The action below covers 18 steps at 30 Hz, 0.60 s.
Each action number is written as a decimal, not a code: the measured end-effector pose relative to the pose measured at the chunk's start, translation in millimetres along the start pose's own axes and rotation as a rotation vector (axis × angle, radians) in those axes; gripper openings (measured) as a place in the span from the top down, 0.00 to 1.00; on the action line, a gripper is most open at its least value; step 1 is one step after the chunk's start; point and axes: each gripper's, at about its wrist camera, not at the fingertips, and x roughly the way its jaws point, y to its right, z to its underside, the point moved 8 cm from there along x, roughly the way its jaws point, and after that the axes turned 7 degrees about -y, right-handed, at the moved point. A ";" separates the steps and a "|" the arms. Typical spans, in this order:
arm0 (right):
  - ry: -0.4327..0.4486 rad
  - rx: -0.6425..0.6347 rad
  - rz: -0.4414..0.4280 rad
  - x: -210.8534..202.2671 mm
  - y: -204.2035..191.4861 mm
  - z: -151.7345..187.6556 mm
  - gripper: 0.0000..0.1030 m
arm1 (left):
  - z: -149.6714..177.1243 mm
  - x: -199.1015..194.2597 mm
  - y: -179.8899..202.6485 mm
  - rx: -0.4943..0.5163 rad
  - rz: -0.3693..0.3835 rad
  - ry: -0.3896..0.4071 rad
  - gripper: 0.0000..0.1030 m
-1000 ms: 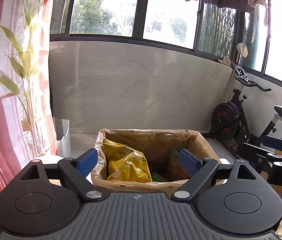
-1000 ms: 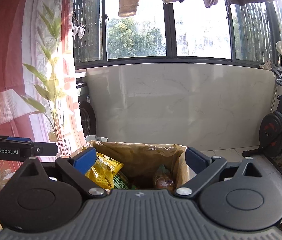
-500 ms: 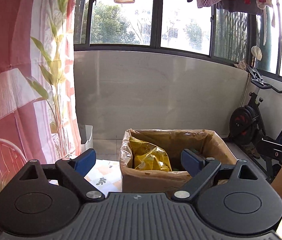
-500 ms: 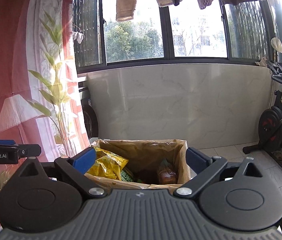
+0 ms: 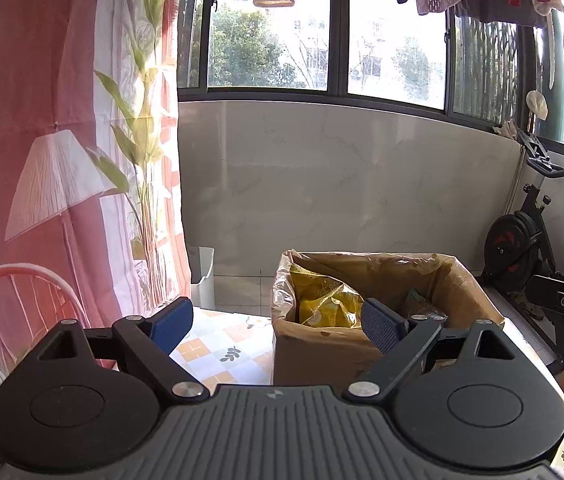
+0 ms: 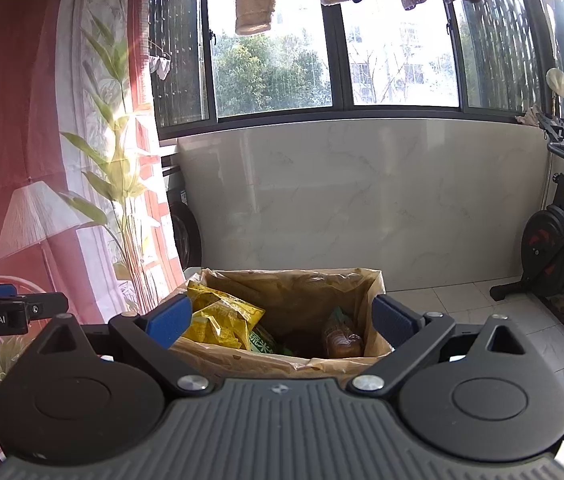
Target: Organize snacks
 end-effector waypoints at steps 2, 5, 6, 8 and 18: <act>-0.003 0.000 -0.001 1.0 -0.8 1.2 0.04 | 0.0 -0.5 -0.9 0.000 -0.005 0.004 0.10; 0.000 0.001 0.004 1.9 -0.5 2.0 0.04 | 0.3 -2.2 -2.6 -0.005 -0.015 0.011 0.10; -0.002 0.002 0.005 2.3 -0.3 2.1 0.04 | 0.7 -2.4 -3.7 -0.009 -0.015 0.012 0.10; -0.005 0.002 0.004 2.7 -0.6 2.5 0.04 | 1.3 -2.8 -4.7 -0.010 -0.017 0.011 0.10; -0.002 0.000 0.009 3.1 -0.8 2.5 0.04 | 1.2 -7.1 -2.1 -0.003 -0.023 0.020 0.10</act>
